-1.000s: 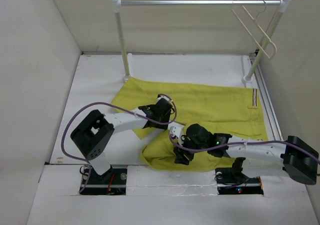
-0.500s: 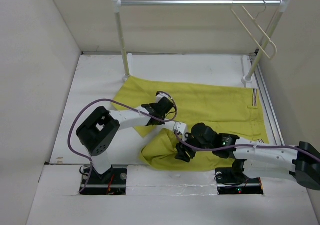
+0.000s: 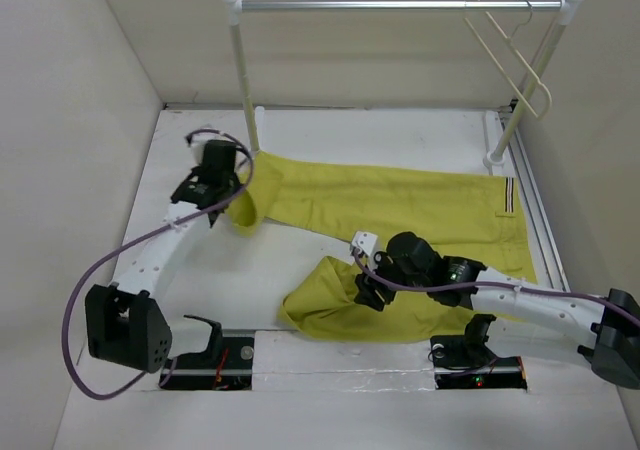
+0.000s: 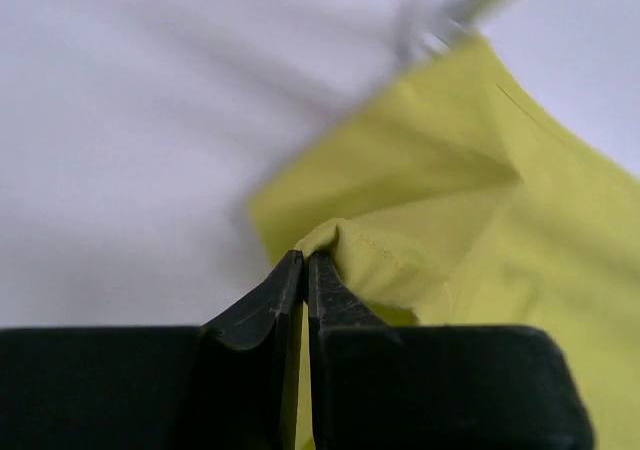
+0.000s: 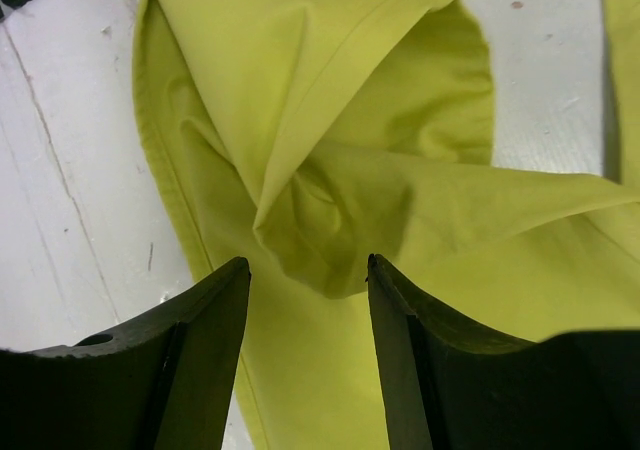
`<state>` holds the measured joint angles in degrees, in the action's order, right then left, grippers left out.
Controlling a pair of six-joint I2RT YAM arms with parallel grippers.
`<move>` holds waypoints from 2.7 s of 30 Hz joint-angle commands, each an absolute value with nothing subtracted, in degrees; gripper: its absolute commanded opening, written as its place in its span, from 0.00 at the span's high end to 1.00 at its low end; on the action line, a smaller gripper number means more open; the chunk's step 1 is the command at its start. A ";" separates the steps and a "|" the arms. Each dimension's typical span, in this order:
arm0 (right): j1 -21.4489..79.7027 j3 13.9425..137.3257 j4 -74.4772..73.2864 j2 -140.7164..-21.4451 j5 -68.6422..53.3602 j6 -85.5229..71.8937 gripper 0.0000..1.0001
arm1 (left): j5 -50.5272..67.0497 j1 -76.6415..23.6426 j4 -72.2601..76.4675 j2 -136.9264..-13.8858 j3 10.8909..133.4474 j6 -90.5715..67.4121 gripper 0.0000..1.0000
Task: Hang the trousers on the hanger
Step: Flatten out the trousers at the center of the board.
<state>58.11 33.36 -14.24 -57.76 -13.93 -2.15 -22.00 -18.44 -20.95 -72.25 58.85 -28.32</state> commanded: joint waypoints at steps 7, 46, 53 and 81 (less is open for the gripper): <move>53.17 38.14 -16.43 -59.06 -20.29 5.45 0.44 | -21.53 16.59 -28.01 -87.57 75.90 -31.71 0.81; 27.10 31.04 -23.22 -51.92 -14.93 2.55 0.48 | 11.38 -42.37 -18.00 -88.25 54.14 -33.75 1.00; 20.67 30.93 -11.53 -71.50 -15.64 6.32 0.48 | -9.47 -40.08 -44.06 -74.02 66.31 -36.91 1.00; 5.45 31.46 -17.65 -63.74 -12.49 11.08 0.49 | -17.32 -63.03 -54.08 -111.65 115.53 -50.89 0.09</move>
<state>6.37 30.94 -15.16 -67.53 -13.21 9.28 -16.82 -64.93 -53.43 -122.91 117.91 -52.27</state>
